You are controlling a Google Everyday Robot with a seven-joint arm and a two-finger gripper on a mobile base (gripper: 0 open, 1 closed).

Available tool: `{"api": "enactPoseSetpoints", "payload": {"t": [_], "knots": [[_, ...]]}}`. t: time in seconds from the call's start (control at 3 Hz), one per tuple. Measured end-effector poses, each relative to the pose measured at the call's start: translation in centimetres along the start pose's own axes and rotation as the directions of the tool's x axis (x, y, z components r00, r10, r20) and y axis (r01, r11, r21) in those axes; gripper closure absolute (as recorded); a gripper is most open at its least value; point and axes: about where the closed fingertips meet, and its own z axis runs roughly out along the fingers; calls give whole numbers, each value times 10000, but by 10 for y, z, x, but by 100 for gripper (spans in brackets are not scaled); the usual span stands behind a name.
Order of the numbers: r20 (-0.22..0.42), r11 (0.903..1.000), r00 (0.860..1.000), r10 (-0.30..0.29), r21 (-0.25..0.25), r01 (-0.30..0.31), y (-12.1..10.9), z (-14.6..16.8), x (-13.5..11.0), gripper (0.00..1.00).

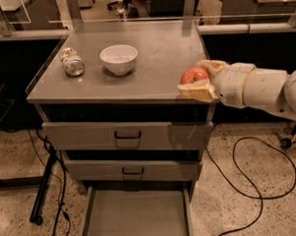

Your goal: Pick apple from bottom drawer and place on counter

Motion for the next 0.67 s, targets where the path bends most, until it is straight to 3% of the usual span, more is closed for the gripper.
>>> {"api": "enactPoseSetpoints", "payload": {"t": [0.67], "knots": [[110,9999,9999,-8,-139,10,-18,8,-10,100]]}}
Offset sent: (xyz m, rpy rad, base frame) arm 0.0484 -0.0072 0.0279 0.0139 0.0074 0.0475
